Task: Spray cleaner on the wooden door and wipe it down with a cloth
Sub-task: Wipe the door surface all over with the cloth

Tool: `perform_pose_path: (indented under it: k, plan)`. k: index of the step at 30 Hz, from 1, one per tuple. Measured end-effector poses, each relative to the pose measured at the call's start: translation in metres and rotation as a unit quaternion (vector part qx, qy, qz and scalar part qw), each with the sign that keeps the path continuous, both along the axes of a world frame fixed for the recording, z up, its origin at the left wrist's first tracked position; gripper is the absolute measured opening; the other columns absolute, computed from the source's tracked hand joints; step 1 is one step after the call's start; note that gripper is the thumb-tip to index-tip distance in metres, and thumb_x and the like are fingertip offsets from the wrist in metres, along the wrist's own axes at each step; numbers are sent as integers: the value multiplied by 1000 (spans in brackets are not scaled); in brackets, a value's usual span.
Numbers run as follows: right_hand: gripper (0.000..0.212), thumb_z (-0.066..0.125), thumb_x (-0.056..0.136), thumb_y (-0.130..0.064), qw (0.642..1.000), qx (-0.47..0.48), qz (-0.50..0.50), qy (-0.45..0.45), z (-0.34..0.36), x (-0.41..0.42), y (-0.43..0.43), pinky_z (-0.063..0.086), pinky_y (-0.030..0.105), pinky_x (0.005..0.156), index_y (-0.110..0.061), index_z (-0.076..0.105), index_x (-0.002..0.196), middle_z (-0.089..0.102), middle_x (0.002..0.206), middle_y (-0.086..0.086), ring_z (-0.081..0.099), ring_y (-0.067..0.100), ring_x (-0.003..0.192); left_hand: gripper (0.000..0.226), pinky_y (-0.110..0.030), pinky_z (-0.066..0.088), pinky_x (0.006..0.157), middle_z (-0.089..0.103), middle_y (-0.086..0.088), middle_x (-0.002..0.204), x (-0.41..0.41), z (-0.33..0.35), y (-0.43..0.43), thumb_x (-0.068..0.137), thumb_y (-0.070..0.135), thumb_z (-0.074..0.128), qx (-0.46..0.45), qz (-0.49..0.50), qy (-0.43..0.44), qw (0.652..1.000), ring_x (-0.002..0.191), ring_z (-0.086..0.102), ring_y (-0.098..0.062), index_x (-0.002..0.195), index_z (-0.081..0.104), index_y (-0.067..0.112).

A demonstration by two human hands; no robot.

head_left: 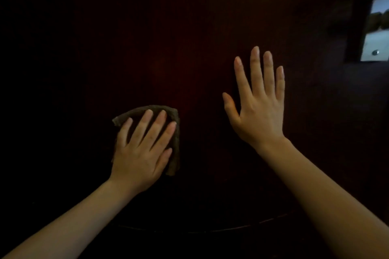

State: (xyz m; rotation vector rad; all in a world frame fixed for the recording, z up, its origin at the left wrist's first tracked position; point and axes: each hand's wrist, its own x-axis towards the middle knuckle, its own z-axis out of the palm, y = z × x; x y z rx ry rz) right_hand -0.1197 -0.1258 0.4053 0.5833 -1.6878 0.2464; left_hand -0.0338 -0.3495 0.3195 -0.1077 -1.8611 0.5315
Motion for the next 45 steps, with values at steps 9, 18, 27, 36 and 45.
perform_pose_path:
  k: [9, 18, 27, 36, 45]
  plan:
    - [61, 29, 95, -48, 998, 45, -47, -1, 2, -8, 40, 1, 48, 113, -21, 19, 148, 15, 156, 15, 9, 30, 143, 55, -44, 10, 112, 25, -3, 149, -22, -8, 53, 93, 38, 36, -139, -56, -49, 988, 138, 24, -23, 144, 23, 21]
    - [58, 32, 95, -45, 1000, 16, -22, 16, -2, -12, 36, 4, 49, 113, -19, 24, 147, 21, 154, 16, 13, 30, 142, 58, -43, 8, 113, 18, 0, 153, -33, -7, 68, 94, 44, 32, -251, -59, -80, 963, 141, 14, -22, 146, 22, 21]
    - [64, 33, 92, -48, 1000, -15, -5, -24, -19, -8, 30, -1, 47, 114, -18, 19, 147, 14, 155, 15, 4, 28, 143, 57, -44, 8, 112, 22, 0, 151, -28, -16, 58, 92, 43, 32, -252, -67, -89, 961, 140, 18, -23, 145, 24, 20]
    - [66, 31, 92, -50, 998, -30, -8, -49, -22, -5, 26, -3, 47, 114, -20, 12, 148, 7, 155, 12, 0, 26, 143, 49, -45, 14, 110, 34, -6, 144, 5, 8, -24, 96, 40, 27, -65, -25, -4, 998, 136, 28, -26, 140, 33, 20]
    - [66, 33, 91, -49, 999, -40, -20, -25, -25, -10, 22, -2, 48, 114, -19, 16, 147, 11, 155, 11, 3, 26, 143, 56, -45, 9, 111, 3, 6, 158, 16, -25, -50, 97, 44, 20, -1, -19, 18, 1000, 144, 5, -17, 149, 11, 27]
